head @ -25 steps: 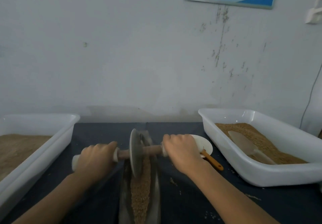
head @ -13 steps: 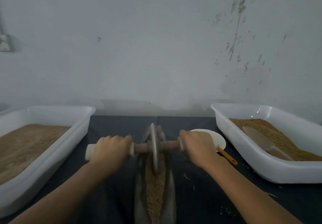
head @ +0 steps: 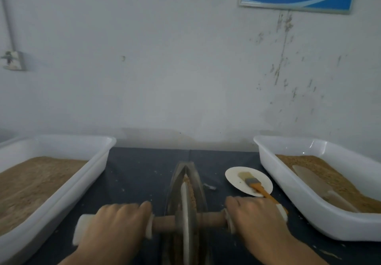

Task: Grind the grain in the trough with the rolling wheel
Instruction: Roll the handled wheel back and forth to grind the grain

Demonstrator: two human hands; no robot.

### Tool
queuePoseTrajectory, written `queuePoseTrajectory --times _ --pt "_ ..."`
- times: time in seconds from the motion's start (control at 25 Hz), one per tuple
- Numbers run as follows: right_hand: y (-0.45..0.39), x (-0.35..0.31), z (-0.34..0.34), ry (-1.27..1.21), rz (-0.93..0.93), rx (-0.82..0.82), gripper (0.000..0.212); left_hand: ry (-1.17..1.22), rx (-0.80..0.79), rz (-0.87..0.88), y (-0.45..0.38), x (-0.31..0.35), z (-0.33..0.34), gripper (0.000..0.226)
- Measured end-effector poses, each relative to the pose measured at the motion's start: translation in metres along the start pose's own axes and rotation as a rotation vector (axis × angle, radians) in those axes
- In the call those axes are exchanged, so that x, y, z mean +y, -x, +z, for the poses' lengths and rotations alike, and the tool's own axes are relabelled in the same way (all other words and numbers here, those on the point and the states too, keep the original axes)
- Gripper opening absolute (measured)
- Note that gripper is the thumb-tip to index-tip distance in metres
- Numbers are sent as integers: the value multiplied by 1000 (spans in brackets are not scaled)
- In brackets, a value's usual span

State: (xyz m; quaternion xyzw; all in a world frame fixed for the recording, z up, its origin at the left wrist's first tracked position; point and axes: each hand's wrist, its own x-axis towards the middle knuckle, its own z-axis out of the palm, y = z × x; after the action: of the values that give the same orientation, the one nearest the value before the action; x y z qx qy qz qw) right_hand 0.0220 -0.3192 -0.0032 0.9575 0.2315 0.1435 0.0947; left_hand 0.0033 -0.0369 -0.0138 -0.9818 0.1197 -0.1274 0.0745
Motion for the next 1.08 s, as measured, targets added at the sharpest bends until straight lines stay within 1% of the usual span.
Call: queuePoseTrajectory --times 0.04,0.12,0.2,0.28,0.36,0.44,0.48,0.52,0.56,0.6,0.64,0.68,0.72,0.76,0.84,0.92,1.0,1.08 --pt "-16 5 5 -12 58 -48 28 -10 -22 -29 -14 1 -1 22" --pt "-51 18 20 -41 179 -19 19 -122 81 -36 -55 1 -3 15" --pt "-77 27 30 -30 253 38 16 -224 141 -64 -97 -1 -8 14" --pt "-82 27 37 -31 269 68 16 -232 154 -35 -120 1 -9 14" --pt "-66 25 35 -24 235 59 15 -182 158 -7 -115 -1 -9 16" --pt "-35 20 28 5 144 86 17 -119 207 48 -74 -2 0 24" --pt "-17 16 24 21 64 156 26 -61 243 107 -47 0 6 34" --pt "1 10 17 19 -17 251 34 13 242 142 -23 0 7 44" --pt "14 5 10 39 -71 343 38 33 207 140 -6 -3 5 49" --pt "21 1 4 61 -82 357 41 11 163 107 5 -6 4 48" --pt "21 0 2 65 -63 309 45 -6 112 73 9 -7 8 42" --pt "15 -1 1 69 -39 220 48 -2 47 37 5 -7 11 38" --pt "1 0 0 96 10 129 46 10 67 10 -6 -7 12 35" --pt "-19 4 1 145 55 106 39 -5 97 -12 -20 -6 14 32" --pt "-60 11 3 162 153 104 25 -39 132 -61 -58 -8 18 26" --pt "-87 16 3 189 203 145 21 -26 143 -119 -91 -8 18 23" --pt "-87 14 3 174 196 153 21 -8 142 -137 -99 -9 19 21" --pt "-62 13 7 159 127 135 24 75 109 -89 -76 -10 19 21"
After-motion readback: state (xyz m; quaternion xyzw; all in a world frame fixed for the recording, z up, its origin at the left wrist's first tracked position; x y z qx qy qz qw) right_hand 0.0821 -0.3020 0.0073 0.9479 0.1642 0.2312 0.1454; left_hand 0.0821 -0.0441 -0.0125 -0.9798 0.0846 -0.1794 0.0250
